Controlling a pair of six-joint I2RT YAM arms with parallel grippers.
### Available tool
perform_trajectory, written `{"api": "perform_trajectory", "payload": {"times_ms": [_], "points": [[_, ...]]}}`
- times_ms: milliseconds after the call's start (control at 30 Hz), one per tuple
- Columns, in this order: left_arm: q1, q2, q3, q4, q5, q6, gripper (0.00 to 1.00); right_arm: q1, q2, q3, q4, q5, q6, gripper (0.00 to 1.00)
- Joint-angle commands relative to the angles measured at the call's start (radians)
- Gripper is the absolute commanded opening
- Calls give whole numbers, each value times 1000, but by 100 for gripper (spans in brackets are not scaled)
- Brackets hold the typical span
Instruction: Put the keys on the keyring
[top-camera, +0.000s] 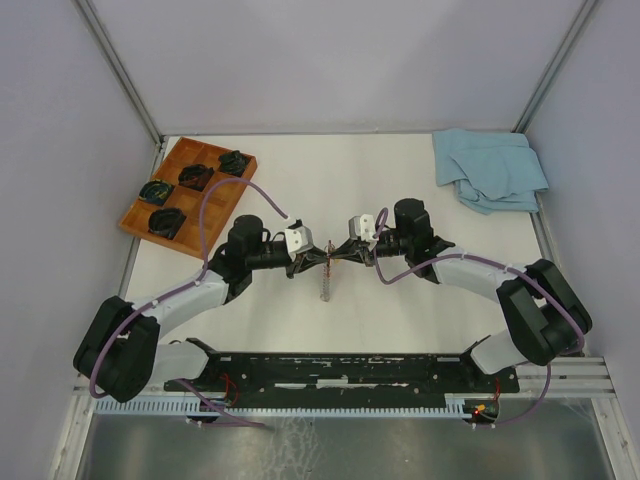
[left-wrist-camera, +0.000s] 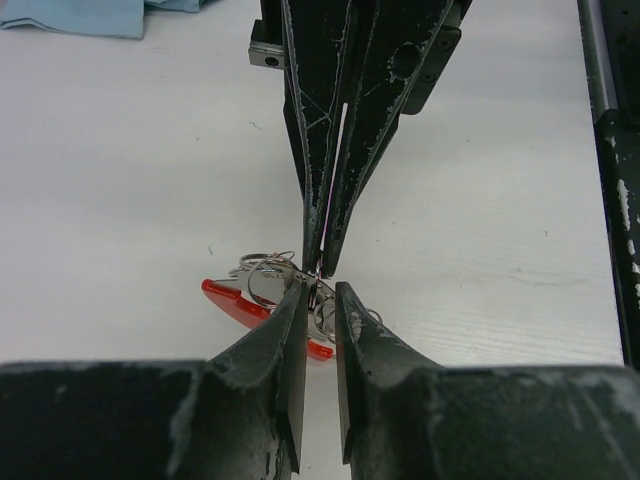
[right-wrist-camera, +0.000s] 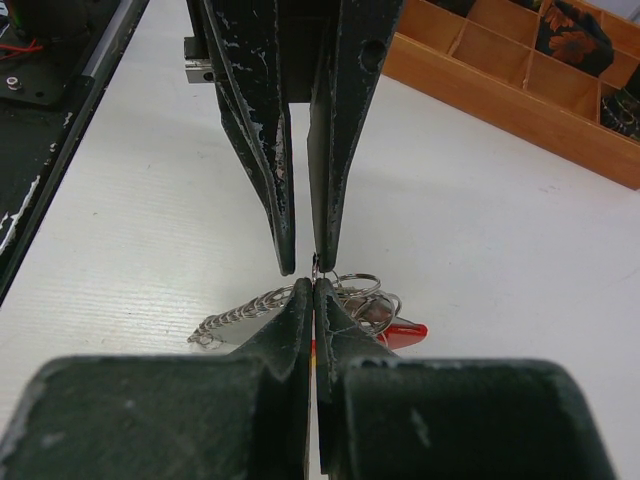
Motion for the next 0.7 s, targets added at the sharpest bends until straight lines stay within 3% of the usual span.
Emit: {"api": "perform_trajectory", "payload": {"times_ms": [0,667], "points": [[-3,5,38,11,8,50,23,7,-39,39,21,-24,-3,1],[-4,22,47,7,9,51,19,7,-60,38,27,-37,9,1]]}}
